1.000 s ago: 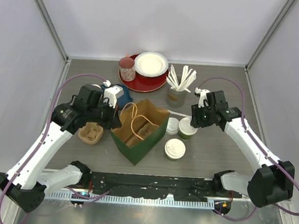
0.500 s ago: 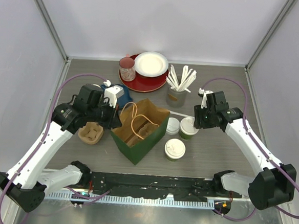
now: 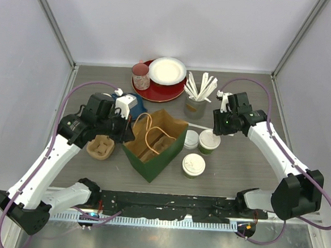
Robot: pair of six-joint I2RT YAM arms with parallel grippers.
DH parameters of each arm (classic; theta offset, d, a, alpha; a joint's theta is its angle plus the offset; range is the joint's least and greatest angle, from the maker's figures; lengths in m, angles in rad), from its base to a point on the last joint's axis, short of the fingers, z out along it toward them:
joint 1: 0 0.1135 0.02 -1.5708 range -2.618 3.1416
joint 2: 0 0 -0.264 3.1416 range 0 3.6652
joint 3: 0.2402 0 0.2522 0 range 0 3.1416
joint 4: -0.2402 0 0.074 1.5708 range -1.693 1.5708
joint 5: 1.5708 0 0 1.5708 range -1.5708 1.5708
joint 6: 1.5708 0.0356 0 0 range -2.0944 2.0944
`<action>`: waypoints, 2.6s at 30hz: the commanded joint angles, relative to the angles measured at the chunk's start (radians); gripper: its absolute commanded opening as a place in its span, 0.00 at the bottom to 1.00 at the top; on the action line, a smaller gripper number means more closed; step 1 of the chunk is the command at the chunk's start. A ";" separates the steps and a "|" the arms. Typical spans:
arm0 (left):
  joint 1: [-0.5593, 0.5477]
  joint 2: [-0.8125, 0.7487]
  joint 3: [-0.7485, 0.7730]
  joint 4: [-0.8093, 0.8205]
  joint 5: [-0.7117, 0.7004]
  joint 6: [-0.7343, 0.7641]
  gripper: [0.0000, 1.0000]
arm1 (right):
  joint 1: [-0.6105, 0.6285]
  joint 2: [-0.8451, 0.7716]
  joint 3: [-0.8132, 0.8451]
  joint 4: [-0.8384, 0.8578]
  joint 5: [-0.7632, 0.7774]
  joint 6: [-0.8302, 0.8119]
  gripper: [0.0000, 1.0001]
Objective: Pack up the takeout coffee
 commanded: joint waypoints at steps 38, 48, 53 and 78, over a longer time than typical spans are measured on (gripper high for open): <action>-0.002 0.012 0.021 0.048 0.026 0.017 0.00 | -0.038 -0.130 0.050 -0.129 0.013 0.058 0.01; -0.004 0.018 0.028 0.048 0.029 0.037 0.00 | -0.029 -0.110 0.421 -0.389 0.071 0.087 0.01; -0.004 0.025 0.030 0.048 0.060 0.036 0.00 | -0.014 -0.048 0.737 -0.513 0.070 0.109 0.01; -0.005 0.029 0.038 0.054 0.023 -0.036 0.00 | 0.537 0.368 1.216 -0.740 0.228 0.138 0.01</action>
